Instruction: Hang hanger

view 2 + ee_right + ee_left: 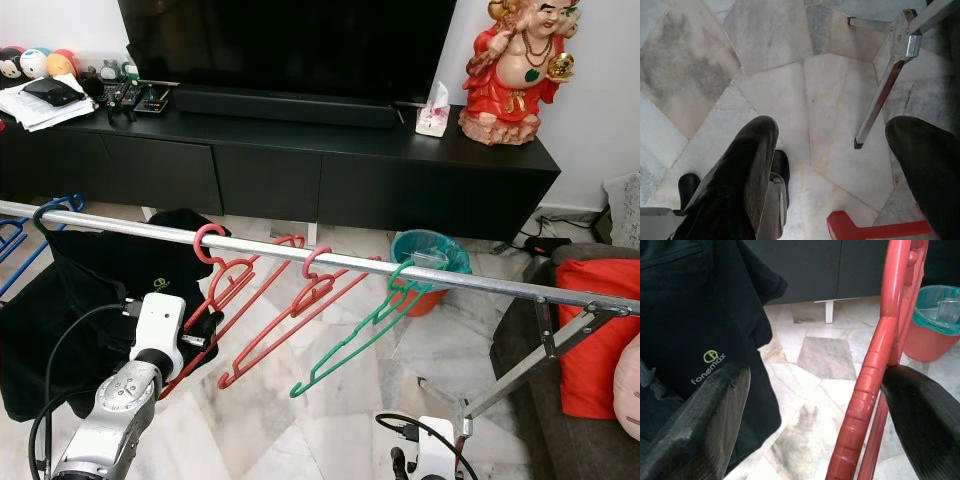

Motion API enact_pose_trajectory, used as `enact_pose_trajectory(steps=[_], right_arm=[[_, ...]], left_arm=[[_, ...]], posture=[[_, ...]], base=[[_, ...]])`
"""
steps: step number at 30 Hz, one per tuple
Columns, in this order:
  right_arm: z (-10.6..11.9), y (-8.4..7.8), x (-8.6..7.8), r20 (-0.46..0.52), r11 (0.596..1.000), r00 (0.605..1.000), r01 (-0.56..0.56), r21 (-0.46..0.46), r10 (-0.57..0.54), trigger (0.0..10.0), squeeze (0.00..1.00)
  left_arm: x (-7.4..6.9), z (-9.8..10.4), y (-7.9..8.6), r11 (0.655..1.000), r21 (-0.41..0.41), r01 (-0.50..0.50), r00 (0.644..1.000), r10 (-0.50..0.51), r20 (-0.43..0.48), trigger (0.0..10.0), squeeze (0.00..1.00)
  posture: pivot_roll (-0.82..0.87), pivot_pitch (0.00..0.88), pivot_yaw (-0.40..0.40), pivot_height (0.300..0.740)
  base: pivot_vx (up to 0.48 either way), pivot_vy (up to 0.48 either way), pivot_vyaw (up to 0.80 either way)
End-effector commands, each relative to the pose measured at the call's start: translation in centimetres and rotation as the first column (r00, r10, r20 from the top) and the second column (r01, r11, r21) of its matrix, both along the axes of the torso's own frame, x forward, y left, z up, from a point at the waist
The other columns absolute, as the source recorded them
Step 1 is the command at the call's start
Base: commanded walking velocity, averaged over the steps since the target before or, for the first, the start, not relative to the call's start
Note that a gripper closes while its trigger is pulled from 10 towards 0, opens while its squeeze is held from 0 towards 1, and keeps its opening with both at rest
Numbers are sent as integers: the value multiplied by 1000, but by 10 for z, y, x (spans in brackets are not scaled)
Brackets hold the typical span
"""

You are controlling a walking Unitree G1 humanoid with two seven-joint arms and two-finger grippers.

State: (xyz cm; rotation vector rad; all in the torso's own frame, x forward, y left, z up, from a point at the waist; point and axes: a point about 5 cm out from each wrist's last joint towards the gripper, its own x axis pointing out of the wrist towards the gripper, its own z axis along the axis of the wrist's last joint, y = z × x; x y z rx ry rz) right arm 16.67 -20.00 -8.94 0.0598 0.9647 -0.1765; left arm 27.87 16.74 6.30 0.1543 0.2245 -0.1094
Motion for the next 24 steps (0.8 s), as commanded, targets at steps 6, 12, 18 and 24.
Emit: enact_pose_trajectory(steps=[6, 12, 18, 24], right_arm=[[-1, -3, -3, -12, 1000, 1000, -9, -9, 9, 10000, 0], [-1, -4, -3, -12, 1000, 1000, -10, -10, 10, 10000, 0], [-1, -3, -3, -13, 1000, 1000, -12, -9, 12, 10000, 0], [-1, -4, -3, -15, 1000, 1000, -14, -9, 14, 10000, 0]], left_arm=[[-3, 9, -4, 997, -18, 72, 996, -71, 53, 10000, 1000], [-3, 9, 0, 971, 186, 148, 986, -159, 47, 10000, 1000], [-3, 6, 5, 911, 368, 187, 979, -204, 7, 10000, 0], [-3, 2, 1, 840, 490, 232, 967, -253, -23, 10000, 0]], posture=[[32, 0, -72, 740], [34, 0, -73, 740], [33, 0, -73, 740], [34, 0, -76, 740]], base=[[0, 0, 0], [0, 0, 0], [0, 0, 0], [0, 0, 0]])
